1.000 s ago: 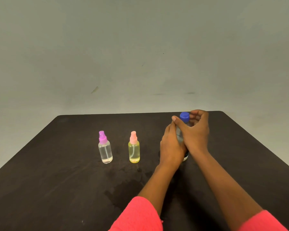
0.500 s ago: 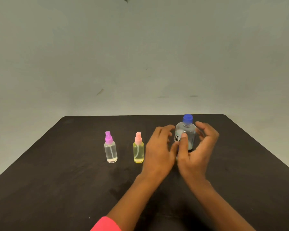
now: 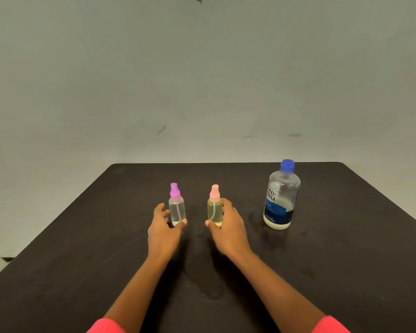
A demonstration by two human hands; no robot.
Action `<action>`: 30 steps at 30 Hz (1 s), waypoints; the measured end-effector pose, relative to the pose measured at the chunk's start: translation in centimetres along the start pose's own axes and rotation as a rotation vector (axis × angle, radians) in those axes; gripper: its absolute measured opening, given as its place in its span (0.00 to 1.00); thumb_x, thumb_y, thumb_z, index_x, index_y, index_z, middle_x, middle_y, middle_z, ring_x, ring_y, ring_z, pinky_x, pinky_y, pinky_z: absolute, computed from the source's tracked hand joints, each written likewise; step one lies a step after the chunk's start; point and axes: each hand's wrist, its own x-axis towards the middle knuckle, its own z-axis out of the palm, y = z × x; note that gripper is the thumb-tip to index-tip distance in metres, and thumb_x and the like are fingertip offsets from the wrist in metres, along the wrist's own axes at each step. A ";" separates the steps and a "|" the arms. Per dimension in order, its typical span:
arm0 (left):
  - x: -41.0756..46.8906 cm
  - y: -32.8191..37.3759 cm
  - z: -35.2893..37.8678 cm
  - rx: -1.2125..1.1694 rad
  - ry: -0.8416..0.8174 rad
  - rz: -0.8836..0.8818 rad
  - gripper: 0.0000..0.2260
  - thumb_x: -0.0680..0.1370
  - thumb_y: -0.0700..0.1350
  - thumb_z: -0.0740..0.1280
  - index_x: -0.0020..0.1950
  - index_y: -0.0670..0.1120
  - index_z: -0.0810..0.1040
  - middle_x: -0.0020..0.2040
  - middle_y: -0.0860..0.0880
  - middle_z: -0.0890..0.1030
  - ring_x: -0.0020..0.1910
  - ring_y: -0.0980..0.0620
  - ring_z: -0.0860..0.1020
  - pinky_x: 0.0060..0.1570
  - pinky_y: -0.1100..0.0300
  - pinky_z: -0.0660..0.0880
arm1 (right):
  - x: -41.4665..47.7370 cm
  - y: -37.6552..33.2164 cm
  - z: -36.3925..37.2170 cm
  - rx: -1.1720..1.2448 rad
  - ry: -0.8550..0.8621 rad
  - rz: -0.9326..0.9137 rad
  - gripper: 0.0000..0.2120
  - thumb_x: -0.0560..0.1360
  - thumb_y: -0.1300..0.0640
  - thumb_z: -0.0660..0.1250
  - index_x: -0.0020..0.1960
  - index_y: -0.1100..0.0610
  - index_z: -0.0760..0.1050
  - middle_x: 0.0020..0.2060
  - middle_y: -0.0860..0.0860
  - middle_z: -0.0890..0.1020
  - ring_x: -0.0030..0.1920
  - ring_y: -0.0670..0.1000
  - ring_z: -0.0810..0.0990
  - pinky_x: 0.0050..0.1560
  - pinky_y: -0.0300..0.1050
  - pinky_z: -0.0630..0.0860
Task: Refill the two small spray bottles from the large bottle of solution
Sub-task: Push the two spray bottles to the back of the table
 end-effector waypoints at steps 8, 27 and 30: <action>0.8 0.3 2.8 0.024 -0.026 0.161 0.16 0.75 0.41 0.70 0.61 0.52 0.74 0.46 0.58 0.79 0.45 0.60 0.77 0.48 0.63 0.72 | 1.7 -0.1 1.6 0.010 0.065 -0.044 0.19 0.75 0.58 0.69 0.63 0.52 0.69 0.55 0.51 0.76 0.56 0.51 0.76 0.54 0.45 0.73; 17.5 2.3 11.2 0.065 -0.081 0.197 0.12 0.78 0.42 0.65 0.61 0.50 0.75 0.44 0.56 0.81 0.43 0.59 0.79 0.44 0.64 0.74 | 19.9 2.0 5.4 0.001 0.173 0.075 0.17 0.76 0.57 0.66 0.64 0.53 0.70 0.52 0.49 0.78 0.53 0.49 0.77 0.54 0.44 0.76; 20.6 2.4 12.2 0.051 -0.068 0.193 0.11 0.79 0.41 0.63 0.59 0.51 0.77 0.42 0.56 0.81 0.42 0.59 0.79 0.40 0.66 0.72 | 23.0 2.0 6.3 0.018 0.175 0.101 0.16 0.76 0.57 0.64 0.63 0.52 0.70 0.52 0.48 0.77 0.53 0.49 0.77 0.54 0.43 0.75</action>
